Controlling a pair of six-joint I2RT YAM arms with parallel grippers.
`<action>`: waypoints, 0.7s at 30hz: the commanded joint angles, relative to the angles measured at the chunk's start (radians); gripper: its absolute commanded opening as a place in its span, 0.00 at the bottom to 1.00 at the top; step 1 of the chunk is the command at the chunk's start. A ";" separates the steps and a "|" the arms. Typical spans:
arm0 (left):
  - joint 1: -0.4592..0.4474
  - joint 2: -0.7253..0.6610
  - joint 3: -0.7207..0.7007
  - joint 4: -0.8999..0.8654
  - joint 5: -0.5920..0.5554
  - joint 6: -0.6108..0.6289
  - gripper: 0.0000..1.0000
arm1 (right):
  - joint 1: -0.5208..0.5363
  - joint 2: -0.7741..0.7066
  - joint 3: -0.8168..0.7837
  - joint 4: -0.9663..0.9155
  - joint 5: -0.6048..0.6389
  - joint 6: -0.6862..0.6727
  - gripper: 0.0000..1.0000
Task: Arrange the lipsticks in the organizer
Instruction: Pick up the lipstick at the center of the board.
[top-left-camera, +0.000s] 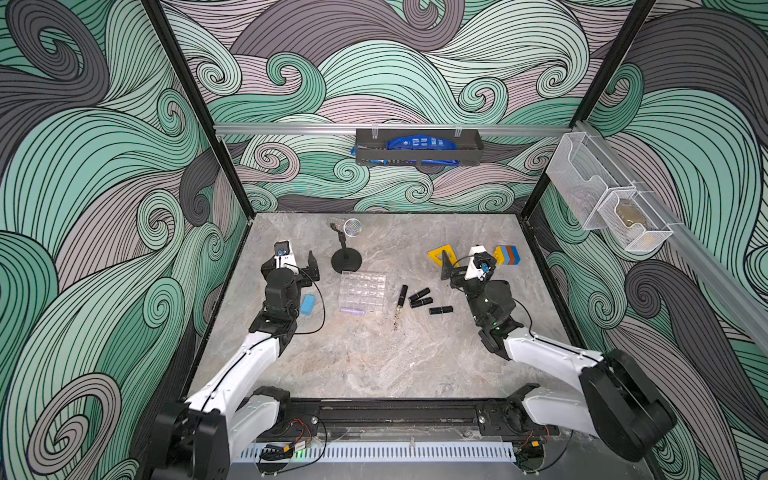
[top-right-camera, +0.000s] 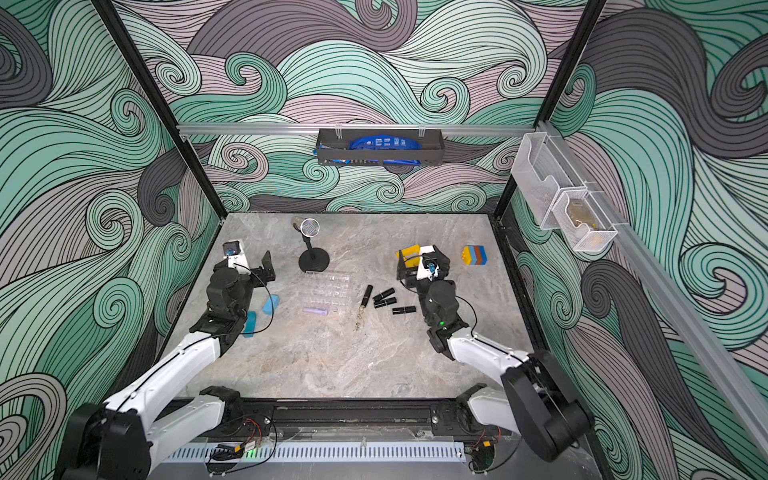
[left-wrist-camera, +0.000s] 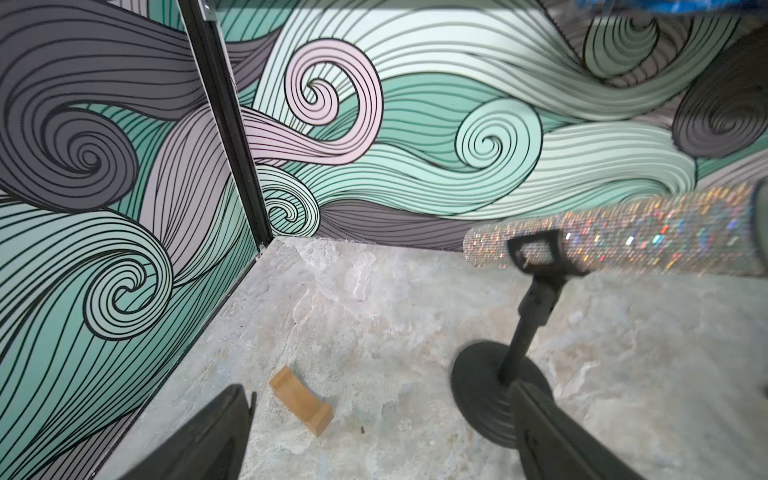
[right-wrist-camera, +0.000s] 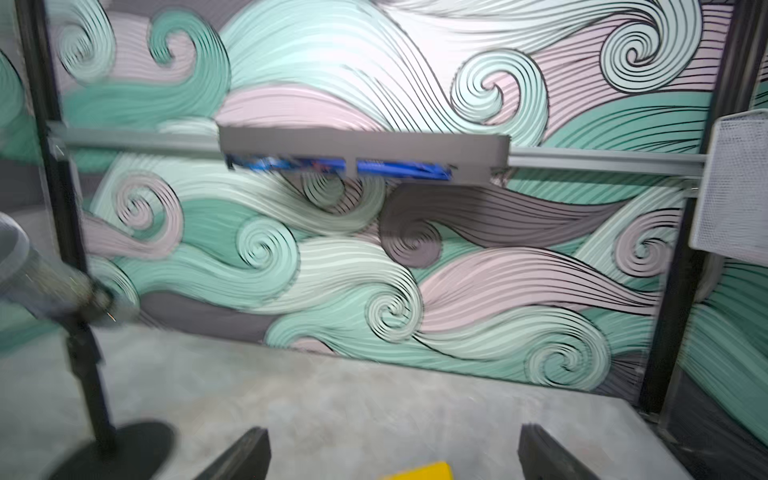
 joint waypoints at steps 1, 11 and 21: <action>-0.009 -0.034 0.144 -0.470 0.005 -0.274 0.99 | -0.062 -0.063 0.192 -0.565 -0.342 0.362 0.99; 0.020 -0.139 0.232 -0.682 0.312 -0.246 0.87 | -0.039 -0.147 0.278 -0.800 -0.556 0.433 0.77; -0.156 -0.095 0.244 -0.890 0.169 -0.280 0.84 | 0.039 -0.093 0.261 -0.882 -0.490 0.405 0.75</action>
